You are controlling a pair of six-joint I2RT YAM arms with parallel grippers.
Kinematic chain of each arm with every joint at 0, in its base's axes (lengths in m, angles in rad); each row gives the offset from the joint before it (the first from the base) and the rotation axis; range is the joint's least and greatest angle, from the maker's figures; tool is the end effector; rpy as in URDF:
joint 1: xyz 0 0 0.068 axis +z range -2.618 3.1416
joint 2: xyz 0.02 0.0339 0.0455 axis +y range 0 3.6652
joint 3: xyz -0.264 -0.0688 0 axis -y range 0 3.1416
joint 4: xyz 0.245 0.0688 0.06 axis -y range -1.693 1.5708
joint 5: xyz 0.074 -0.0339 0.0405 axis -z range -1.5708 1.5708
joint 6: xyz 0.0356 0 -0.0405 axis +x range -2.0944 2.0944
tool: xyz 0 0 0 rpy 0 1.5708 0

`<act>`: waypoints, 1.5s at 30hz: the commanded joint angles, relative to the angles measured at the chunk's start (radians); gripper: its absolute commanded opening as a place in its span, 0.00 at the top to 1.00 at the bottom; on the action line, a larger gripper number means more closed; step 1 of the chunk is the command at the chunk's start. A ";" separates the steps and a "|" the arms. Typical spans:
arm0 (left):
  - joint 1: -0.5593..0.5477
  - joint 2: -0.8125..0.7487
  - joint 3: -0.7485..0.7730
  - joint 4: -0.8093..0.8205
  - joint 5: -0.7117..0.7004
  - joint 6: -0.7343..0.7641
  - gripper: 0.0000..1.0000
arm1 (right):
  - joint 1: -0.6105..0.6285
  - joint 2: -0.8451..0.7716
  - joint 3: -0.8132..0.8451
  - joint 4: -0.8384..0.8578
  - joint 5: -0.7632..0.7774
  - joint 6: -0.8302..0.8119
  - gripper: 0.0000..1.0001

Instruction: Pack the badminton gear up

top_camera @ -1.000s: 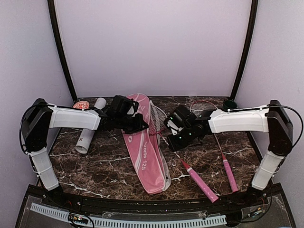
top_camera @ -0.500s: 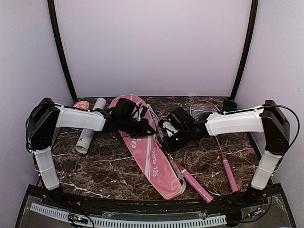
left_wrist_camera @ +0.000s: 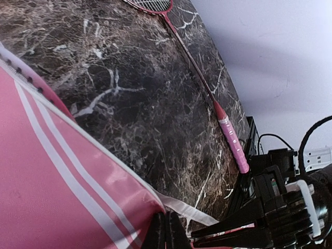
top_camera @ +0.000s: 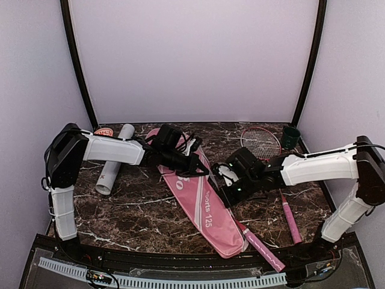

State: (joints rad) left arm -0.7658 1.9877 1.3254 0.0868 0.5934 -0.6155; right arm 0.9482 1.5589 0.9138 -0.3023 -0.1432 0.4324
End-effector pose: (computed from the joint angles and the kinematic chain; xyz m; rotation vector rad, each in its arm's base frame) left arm 0.3061 -0.3220 0.1952 0.5690 2.3278 -1.3752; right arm 0.1781 0.2568 0.1894 -0.7391 2.5608 0.6940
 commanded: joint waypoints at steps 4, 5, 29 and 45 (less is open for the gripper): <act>-0.039 -0.032 0.058 -0.148 0.017 0.170 1.00 | 0.015 0.027 0.043 0.100 0.023 0.021 1.00; -0.038 -0.047 0.048 -0.166 0.003 0.188 1.00 | 0.015 0.048 0.043 0.104 0.025 0.029 1.00; -0.003 -0.106 -0.121 -0.148 0.140 0.294 1.00 | 0.008 0.252 0.138 0.344 -0.033 0.209 1.00; 0.019 -0.086 -0.141 -0.164 0.156 0.326 1.00 | -0.024 0.308 0.170 0.509 0.033 0.300 0.97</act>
State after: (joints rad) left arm -0.7433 1.9198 1.2049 -0.0753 0.7143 -0.3130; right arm 0.9447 1.8481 1.0416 0.0219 -0.1207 0.7174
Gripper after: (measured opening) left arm 0.006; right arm 0.026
